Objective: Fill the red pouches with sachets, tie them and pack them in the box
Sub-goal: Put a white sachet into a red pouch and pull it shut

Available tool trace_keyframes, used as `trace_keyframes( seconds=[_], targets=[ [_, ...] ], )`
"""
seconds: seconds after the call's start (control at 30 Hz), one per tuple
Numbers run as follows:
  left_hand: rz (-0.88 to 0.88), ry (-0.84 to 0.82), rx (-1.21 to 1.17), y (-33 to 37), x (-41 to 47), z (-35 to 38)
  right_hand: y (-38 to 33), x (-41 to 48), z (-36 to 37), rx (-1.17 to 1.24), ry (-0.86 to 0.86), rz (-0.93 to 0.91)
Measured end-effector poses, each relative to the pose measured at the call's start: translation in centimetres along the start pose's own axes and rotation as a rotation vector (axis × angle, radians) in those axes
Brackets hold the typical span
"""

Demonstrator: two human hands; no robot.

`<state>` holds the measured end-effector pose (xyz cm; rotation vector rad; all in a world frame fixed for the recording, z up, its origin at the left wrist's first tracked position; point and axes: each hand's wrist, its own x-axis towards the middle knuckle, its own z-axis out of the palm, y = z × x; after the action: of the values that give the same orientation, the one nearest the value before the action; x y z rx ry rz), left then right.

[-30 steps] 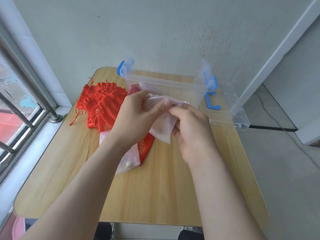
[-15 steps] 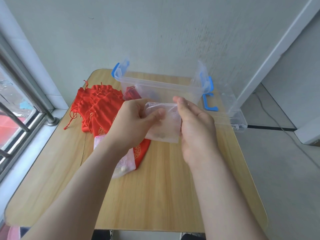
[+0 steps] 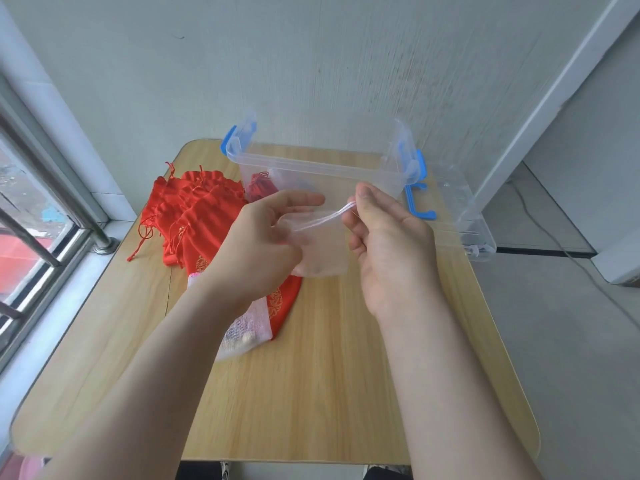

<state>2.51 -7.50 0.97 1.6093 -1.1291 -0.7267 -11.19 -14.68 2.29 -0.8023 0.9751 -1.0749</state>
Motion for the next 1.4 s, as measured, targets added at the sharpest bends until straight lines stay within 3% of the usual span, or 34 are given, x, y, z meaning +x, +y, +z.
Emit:
trace_keyframes(
  seconds=[0.2, 0.5, 0.7, 0.87, 1.1, 1.4],
  targets=[
    [0.103, -0.055, 0.073, 0.3, -0.1, 0.9, -0.2, -0.4, 0.0, -0.011, -0.045, -0.021],
    [0.193, 0.199, 0.405, -0.4, 0.1, 2.0, -0.5, -0.6, -0.3, -0.054, -0.001, -0.024],
    [0.241, 0.003, 0.288, 0.3, -0.3, 1.9, -0.8, -0.5, -0.5, 0.107, 0.036, 0.015],
    [0.138, -0.109, 0.243, 0.9, -0.4, 2.1, -1.0, -0.6, -0.7, 0.071, 0.050, -0.011],
    [0.059, -0.111, 0.243, 1.1, -0.4, 2.2, -1.1, -0.4, -1.1, -0.044, 0.096, -0.089],
    [0.124, -0.202, 0.246, 0.3, -0.1, 2.0, -2.0, -0.5, -1.3, 0.063, 0.173, -0.250]
  ],
)
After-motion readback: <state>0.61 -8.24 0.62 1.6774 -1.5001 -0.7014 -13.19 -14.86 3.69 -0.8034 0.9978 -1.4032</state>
